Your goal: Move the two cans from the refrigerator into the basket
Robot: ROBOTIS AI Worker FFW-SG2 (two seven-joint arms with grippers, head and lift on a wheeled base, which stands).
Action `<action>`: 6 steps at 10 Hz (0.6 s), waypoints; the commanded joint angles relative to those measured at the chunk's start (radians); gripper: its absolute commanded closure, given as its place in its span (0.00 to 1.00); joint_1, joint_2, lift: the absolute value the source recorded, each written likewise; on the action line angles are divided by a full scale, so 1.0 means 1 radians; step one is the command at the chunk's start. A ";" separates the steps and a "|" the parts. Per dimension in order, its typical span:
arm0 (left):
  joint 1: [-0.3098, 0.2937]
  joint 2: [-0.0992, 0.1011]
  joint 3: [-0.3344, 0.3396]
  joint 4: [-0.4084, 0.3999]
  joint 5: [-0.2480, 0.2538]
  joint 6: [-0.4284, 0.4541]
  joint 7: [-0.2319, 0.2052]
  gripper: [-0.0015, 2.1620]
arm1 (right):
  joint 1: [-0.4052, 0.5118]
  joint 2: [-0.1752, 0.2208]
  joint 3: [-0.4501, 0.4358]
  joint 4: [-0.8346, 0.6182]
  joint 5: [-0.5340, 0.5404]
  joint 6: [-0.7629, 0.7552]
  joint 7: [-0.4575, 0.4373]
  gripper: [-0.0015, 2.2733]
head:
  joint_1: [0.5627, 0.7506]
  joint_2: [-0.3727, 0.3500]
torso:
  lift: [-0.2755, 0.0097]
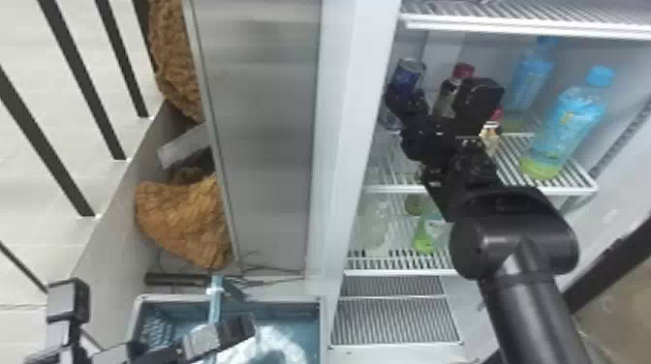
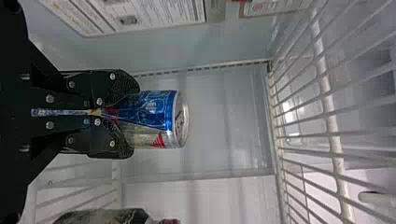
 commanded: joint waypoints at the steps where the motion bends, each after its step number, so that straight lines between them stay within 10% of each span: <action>1: 0.000 0.000 0.000 0.000 0.000 0.000 0.000 0.55 | 0.026 -0.007 0.013 -0.047 -0.015 0.008 0.000 0.56 | 0.70 0.40 | 0.86; 6: -0.002 -0.003 0.000 0.000 0.000 0.000 0.000 0.55 | 0.185 -0.027 0.039 -0.292 -0.049 0.048 -0.021 0.56 | 0.70 0.44 | 0.86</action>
